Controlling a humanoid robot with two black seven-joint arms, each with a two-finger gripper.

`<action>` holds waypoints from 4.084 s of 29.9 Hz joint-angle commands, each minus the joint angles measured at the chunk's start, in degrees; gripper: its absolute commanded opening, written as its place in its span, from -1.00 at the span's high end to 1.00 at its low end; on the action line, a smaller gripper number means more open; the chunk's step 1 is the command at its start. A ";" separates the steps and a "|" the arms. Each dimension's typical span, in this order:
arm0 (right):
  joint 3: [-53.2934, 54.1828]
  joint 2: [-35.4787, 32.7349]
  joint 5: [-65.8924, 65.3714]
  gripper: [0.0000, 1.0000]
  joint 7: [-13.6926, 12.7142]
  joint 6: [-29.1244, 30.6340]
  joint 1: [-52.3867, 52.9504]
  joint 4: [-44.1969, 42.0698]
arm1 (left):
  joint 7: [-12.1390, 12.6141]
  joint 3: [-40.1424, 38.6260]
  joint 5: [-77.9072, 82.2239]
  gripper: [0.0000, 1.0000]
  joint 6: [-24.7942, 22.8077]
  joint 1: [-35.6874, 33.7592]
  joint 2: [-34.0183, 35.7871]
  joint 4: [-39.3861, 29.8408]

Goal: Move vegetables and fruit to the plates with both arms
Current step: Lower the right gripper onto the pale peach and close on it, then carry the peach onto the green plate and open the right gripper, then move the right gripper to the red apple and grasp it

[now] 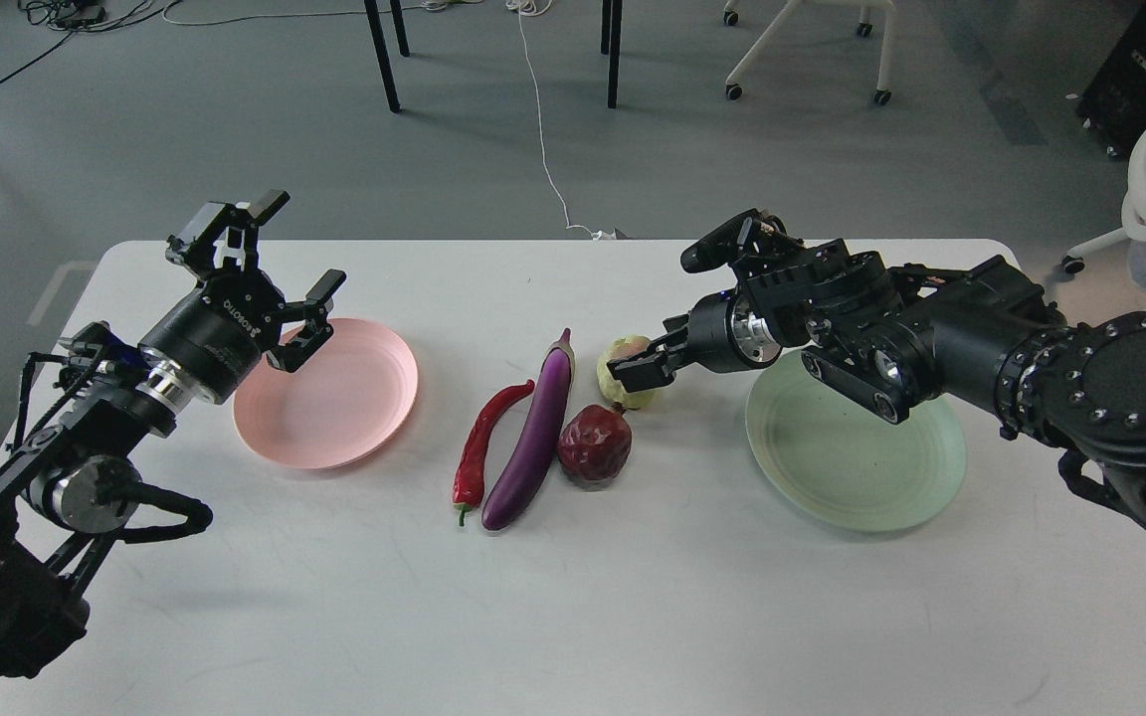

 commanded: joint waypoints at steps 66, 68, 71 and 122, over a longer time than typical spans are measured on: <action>-6.68 -31.82 -10.81 0.25 0.00 1.38 8.42 24.54 | 0.00 0.36 0.43 -0.97 -0.09 0.26 0.46 -2.93; -6.69 -31.03 -10.81 0.08 0.00 0.77 8.07 23.56 | -0.08 0.36 0.43 -0.97 -0.17 0.26 0.46 -2.93; -6.68 -30.41 -10.72 -0.57 0.00 0.59 8.07 23.21 | 0.00 0.36 0.43 -0.97 -0.09 0.17 0.46 -2.93; -10.20 -0.79 -7.64 -0.94 0.00 -9.96 12.46 25.50 | -0.08 0.09 0.25 -0.97 0.00 0.53 3.36 -4.86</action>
